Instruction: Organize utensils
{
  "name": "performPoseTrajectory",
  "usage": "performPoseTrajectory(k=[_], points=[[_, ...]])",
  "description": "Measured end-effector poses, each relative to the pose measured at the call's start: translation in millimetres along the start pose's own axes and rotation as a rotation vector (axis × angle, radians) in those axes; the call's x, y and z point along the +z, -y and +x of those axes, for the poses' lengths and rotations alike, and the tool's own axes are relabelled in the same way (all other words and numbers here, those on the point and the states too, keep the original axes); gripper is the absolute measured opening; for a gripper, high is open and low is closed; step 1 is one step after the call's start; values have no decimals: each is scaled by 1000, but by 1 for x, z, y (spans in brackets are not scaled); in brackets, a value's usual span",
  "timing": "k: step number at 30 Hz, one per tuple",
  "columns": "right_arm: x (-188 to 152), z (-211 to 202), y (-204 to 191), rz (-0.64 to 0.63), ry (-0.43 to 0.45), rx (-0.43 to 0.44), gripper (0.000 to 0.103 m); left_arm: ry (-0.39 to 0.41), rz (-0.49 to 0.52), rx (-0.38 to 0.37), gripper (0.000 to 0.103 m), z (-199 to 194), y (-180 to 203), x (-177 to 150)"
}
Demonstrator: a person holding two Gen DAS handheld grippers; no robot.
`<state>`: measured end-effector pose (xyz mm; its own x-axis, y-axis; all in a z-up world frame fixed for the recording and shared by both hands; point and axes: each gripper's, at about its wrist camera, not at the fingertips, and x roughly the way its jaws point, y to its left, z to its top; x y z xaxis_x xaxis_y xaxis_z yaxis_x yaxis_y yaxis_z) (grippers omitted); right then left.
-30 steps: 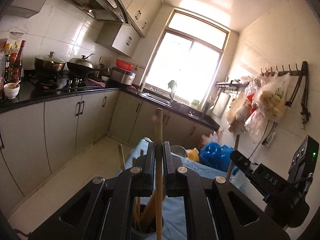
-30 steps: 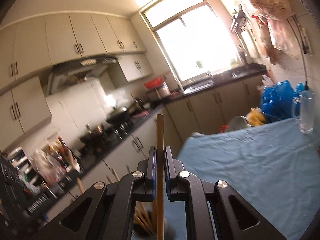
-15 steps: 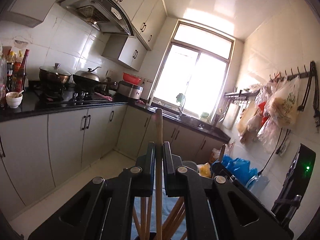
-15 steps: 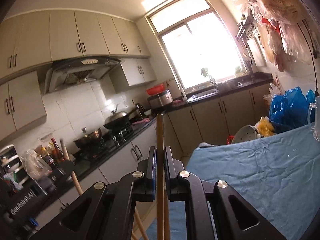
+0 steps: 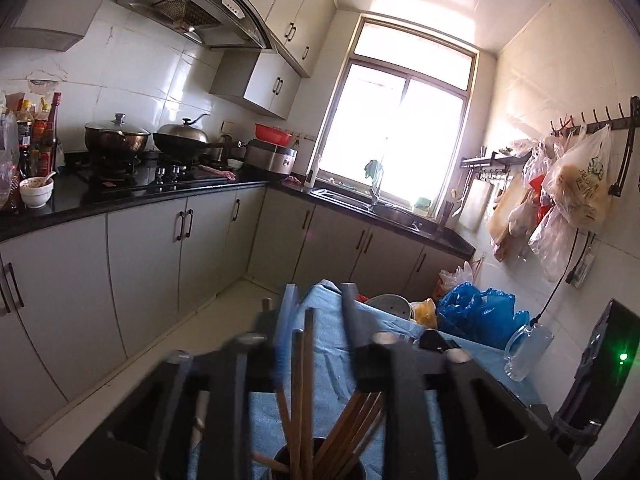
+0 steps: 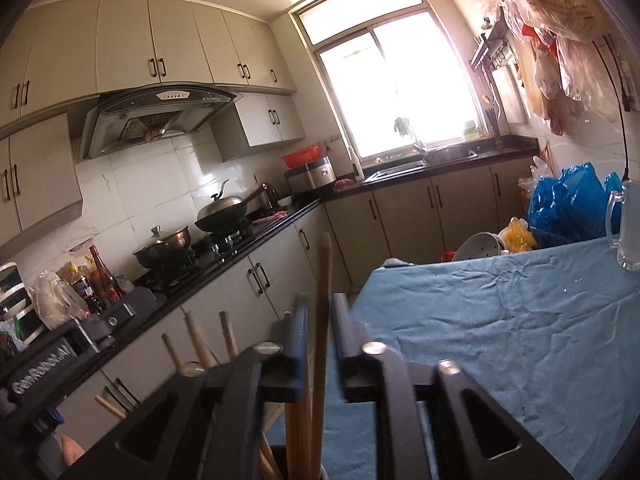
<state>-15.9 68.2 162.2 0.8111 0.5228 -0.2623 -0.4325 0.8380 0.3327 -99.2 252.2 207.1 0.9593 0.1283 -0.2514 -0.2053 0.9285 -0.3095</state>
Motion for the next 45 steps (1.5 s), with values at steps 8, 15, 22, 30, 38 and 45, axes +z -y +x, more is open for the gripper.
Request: performPoseTrajectory(k=[8,15,22,30,38,45], points=[[3,-30,5,16,28,-22,50,35,39,26,47,-46,4,5],[-6,-69,17,4,10,-83,58,28,81,83,74,-88,6,-11],[-32,-102,28,16,-61,-123,60,11,154,139,93,-116,15,-45],[-64,-142,36,7,-96,-181,65,26,262,181,103,-143,25,-78],[-94,-163,45,12,-140,-244,68,24,281,192,103,-152,31,-99],[-105,-172,50,8,-163,-292,69,-47,274,216,103,-144,28,-110]])
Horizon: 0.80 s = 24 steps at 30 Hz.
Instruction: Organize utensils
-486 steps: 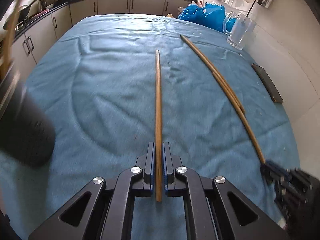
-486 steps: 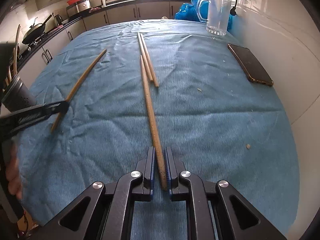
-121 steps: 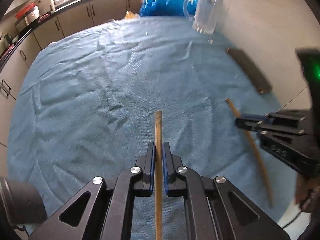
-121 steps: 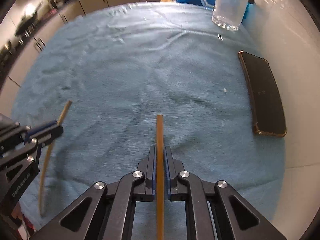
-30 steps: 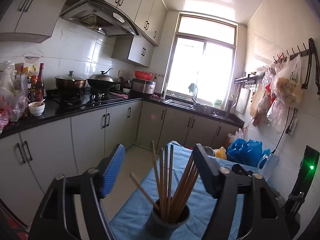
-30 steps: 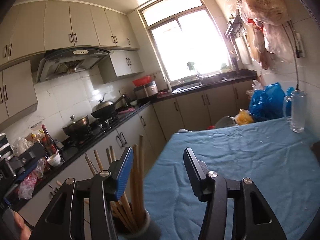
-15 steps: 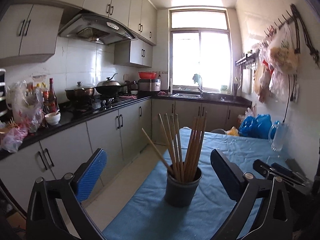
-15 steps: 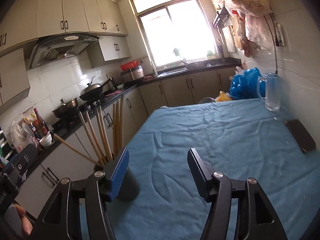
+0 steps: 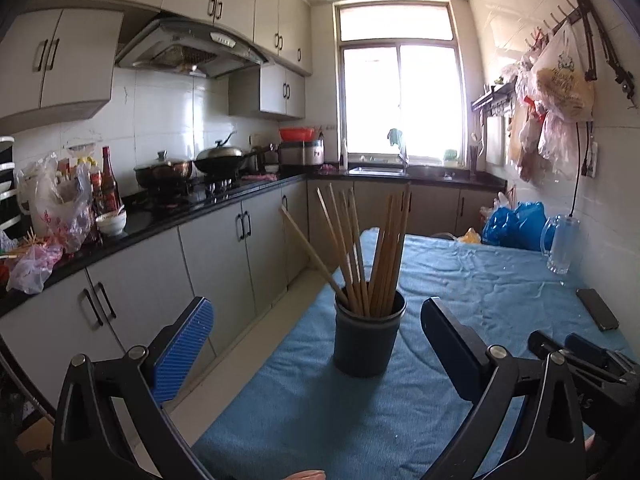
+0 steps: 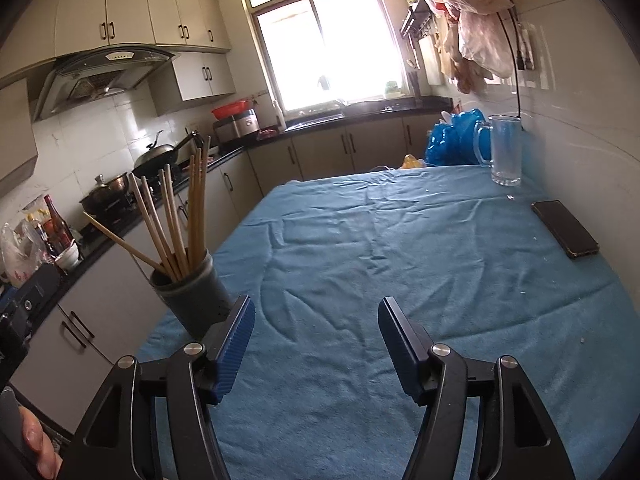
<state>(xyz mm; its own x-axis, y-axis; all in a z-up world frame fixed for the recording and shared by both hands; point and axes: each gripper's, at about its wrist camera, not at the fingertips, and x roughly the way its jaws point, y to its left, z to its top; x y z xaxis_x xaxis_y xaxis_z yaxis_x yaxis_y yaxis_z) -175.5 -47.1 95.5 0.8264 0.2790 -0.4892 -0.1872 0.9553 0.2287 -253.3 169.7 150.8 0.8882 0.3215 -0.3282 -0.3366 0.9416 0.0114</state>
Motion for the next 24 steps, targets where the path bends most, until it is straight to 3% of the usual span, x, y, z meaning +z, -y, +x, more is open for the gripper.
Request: performPoseTrajectory(k=[13,24], points=[[-11,4,-14,-59,-18,-18,74,-141,3,14,103,26,-1,-16],[-15,10,-17,-66,-39,-33,75,-184,22,13,103,36,0,-25]])
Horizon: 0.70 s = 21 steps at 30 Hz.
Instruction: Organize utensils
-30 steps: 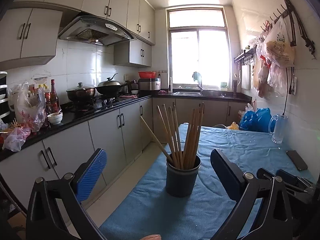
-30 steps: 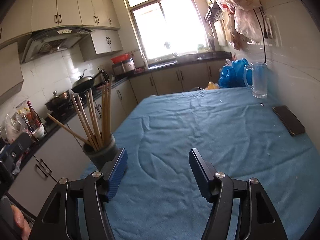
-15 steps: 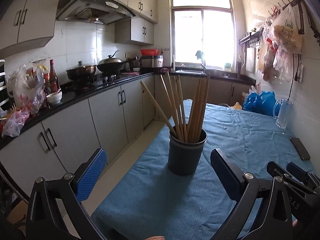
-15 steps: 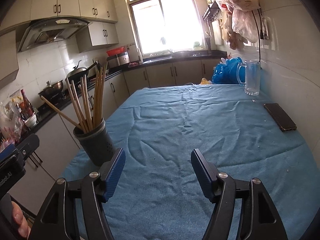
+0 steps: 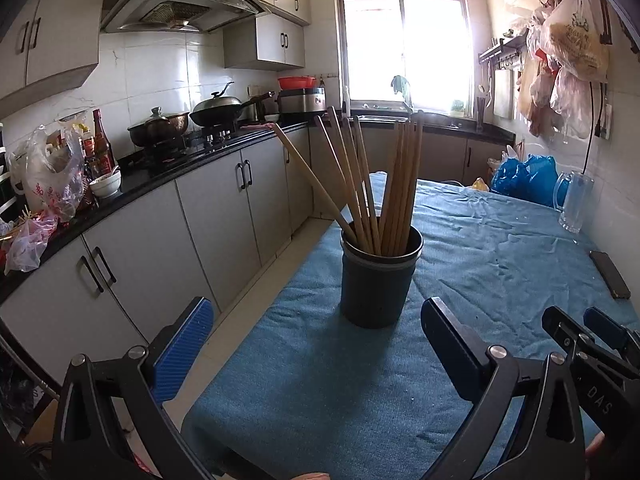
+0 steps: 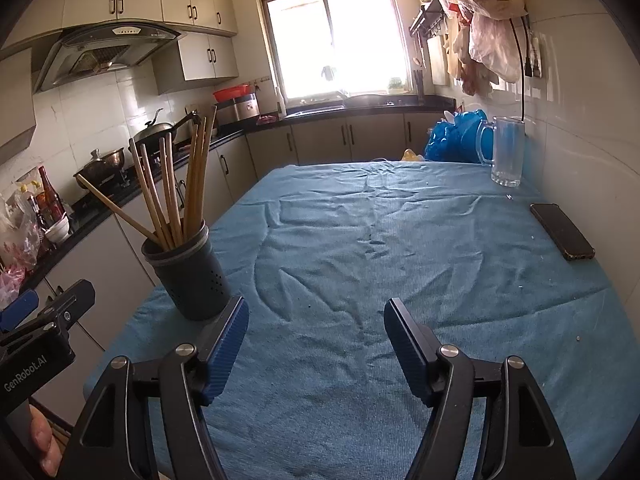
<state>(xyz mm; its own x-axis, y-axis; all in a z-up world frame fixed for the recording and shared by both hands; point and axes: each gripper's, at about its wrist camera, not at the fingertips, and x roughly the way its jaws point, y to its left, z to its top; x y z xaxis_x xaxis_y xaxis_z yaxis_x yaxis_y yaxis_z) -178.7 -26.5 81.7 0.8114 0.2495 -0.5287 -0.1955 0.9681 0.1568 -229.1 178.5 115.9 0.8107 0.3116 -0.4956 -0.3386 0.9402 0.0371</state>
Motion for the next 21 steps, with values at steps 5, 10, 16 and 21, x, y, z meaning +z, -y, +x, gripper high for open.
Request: performPoseTrajectory(k=[5,10,16,21], points=[[0,2,-1,-6,-5,-7,75,-13,5,-4,103,3,1,0],[-1,3,-2,-15,-2,-19,76,-17,5,-7,103,5,2,0],[-2,2,-5,-35,8,-26,76,-21,7,-9,103,7,3,-1],[-2,2,-6,-42,14,-29,76,-20,8,-12,103,7,4,-1]])
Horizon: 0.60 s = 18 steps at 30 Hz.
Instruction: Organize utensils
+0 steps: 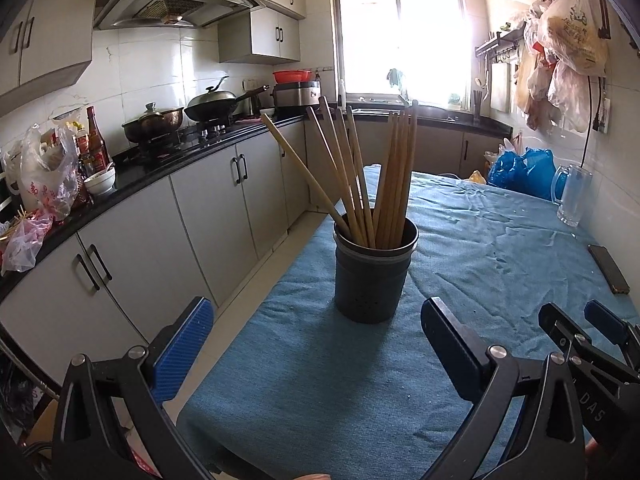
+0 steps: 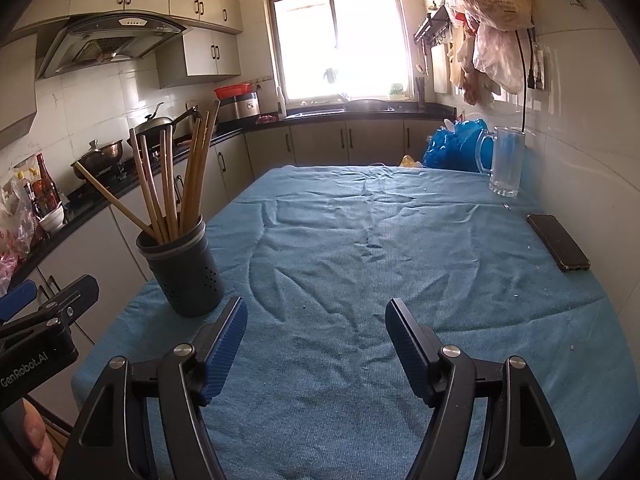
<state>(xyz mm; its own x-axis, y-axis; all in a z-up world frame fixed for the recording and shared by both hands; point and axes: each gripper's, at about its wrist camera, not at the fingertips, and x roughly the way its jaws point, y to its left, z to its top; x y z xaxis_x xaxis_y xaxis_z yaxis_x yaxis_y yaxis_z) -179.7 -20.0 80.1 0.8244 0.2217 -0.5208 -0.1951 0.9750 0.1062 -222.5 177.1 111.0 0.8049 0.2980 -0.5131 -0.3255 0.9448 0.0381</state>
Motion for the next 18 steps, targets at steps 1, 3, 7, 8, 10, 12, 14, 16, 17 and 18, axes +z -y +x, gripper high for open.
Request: performPoseTrajectory(k=[1,3,7,8,10,12,14,16,17,18], points=[[0,0,0,-1,0,0,76,-1,1,0,103,0,0,0],[0,0,-1,-3,1,-1,76,-1,0,1,103,0,1,0],[0,-1,-3,-8,8,-3,77,0,1,0,103,1,1,0],[0,-2,-4,-10,12,-4,77,1,1,0,103,1,1,0],[0,-4,-5,-14,21,-5,77,-1,0,-2,103,1,0,0],[1,-5,-7,-21,29,-8,78,0,2,-1,103,1,1,0],[1,-6,-8,-27,34,-8,78,0,1,-1,103,0,1,0],[0,-6,-10,-34,37,-7,79,-2,1,-1,103,0,1,0],[1,-6,-10,-36,37,-6,79,-1,1,-2,103,0,1,0],[1,-6,-11,-38,37,-5,79,-1,2,-3,103,1,1,0]])
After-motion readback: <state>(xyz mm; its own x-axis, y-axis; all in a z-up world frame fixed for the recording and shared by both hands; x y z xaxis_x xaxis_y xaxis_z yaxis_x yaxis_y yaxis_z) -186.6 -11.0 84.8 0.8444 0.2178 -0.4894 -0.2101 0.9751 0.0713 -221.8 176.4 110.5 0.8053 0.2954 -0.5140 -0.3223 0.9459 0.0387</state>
